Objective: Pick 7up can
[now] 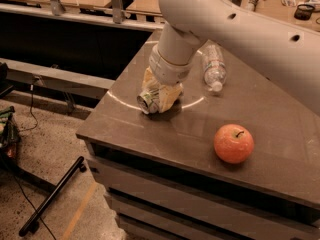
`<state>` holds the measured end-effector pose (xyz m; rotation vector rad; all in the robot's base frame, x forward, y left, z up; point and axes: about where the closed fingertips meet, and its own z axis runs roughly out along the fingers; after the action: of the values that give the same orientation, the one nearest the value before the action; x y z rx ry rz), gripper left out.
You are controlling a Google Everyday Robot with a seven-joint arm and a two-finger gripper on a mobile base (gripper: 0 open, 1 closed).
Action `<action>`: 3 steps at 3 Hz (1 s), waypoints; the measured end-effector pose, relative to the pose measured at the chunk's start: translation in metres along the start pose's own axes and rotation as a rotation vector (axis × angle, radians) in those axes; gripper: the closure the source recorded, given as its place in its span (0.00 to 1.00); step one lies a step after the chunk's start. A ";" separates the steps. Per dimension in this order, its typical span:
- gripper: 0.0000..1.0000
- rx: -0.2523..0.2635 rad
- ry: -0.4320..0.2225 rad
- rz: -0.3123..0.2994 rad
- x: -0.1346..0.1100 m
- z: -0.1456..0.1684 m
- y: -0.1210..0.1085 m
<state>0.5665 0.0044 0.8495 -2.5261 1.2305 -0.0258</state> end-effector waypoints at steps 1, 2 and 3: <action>0.72 0.068 -0.032 -0.016 -0.008 -0.012 0.000; 0.91 0.142 -0.078 -0.045 -0.015 -0.028 -0.001; 1.00 0.291 -0.157 -0.117 -0.032 -0.066 -0.001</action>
Offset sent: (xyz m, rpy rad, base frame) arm -0.0218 0.0036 0.0530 0.2460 -0.1298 0.0875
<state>0.5369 0.0105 0.9162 -2.2956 0.9432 -0.0310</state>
